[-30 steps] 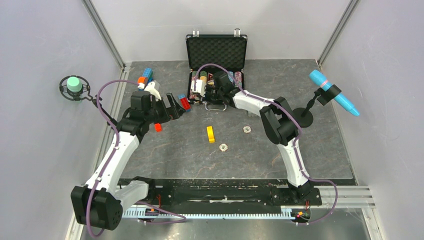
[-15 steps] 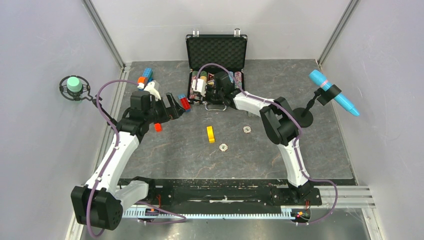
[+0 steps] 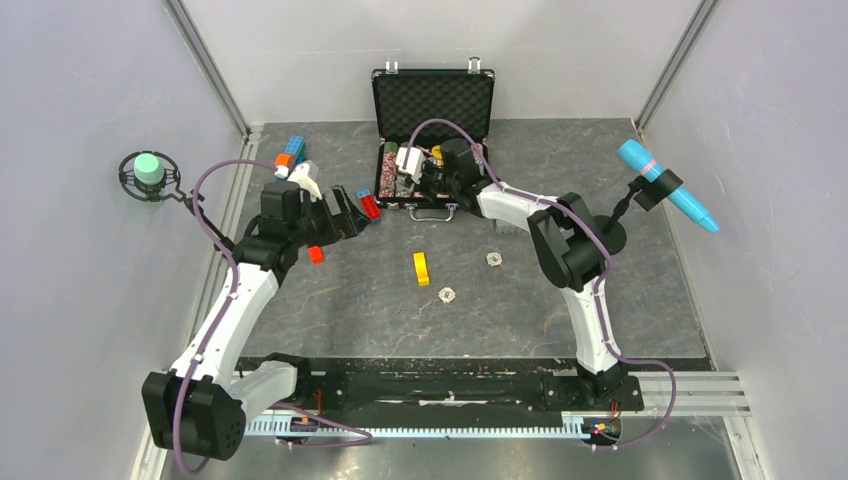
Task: Pack up texas hold em set
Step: Place the poker chip in the chip case.
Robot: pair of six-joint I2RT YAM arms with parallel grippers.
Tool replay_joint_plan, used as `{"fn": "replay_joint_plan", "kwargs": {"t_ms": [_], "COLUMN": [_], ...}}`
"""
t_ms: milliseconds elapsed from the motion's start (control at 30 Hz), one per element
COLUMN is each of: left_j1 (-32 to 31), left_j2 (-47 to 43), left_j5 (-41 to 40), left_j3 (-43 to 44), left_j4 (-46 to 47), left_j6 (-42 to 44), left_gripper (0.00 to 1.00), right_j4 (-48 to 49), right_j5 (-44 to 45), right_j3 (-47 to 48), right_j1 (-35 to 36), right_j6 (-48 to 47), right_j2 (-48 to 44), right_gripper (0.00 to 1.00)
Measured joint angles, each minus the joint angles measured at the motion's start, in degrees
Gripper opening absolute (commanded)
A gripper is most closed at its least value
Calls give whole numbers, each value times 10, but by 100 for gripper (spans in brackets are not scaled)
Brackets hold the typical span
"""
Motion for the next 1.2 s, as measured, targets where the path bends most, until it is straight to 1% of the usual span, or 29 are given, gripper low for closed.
{"fn": "replay_joint_plan", "kwargs": {"t_ms": [333, 633, 1200], "left_j1": [3, 3, 6], "left_j2": [0, 0, 10], "left_j5": [0, 2, 5], "left_j3": [0, 0, 0], "left_j4": [0, 0, 1], "left_j6": [0, 0, 0], "left_gripper": [100, 100, 100], "right_j4": [9, -27, -74], "right_j5": [-16, -36, -21], "right_j3": [-2, 4, 46], "right_j1": [-7, -7, -7], "right_j6": [6, -1, -29], "right_j2": [-1, 0, 24], "right_gripper": [0, 0, 0]}}
